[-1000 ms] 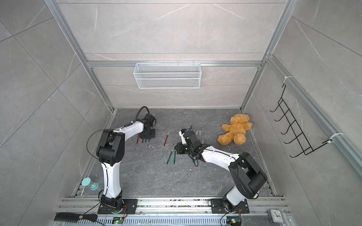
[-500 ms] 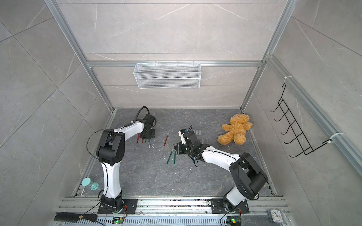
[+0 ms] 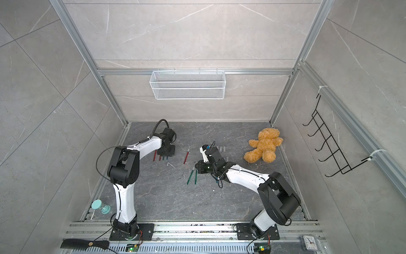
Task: Remove protective caps from carving knives
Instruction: Place the carving knife at the center of the board, then place the protective sleeve at the center of the board.
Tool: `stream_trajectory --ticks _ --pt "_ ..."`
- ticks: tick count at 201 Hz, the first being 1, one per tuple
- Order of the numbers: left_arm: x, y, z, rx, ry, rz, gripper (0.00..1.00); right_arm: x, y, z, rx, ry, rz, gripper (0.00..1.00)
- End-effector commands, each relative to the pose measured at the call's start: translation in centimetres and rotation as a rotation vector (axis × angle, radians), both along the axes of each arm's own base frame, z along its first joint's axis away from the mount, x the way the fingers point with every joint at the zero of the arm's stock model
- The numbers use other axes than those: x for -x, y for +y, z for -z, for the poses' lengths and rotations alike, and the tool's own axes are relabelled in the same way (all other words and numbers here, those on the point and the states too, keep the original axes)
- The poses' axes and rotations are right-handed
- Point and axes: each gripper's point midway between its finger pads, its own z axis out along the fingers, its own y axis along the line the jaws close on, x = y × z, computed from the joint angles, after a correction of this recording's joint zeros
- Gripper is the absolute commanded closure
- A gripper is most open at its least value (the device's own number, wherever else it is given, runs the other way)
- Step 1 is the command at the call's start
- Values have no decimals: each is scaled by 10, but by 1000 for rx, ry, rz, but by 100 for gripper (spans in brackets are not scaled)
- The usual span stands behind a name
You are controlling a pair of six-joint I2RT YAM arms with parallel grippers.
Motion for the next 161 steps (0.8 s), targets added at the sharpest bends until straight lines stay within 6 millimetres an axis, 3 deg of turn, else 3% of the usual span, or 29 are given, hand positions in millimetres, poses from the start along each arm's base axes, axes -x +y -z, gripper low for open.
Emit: stream_trajectory --ticks 1,27,78,123,161 --pt "-3 -6 -51 40 -96 22 62 0 0 -12 7 -36 -4 100" --pt "-1 -10 -75 87 -143 22 56 -1 -2 -12 22 -45 3 100" --pt "15 -37 -115 177 -230 94 38 -5 -10 -14 61 -70 30 100" --pt "42 -60 -135 198 -268 153 24 -10 -23 -19 116 -102 75 100" --pt "66 -71 -138 210 -274 172 19 -13 -29 -20 155 -87 103 100"
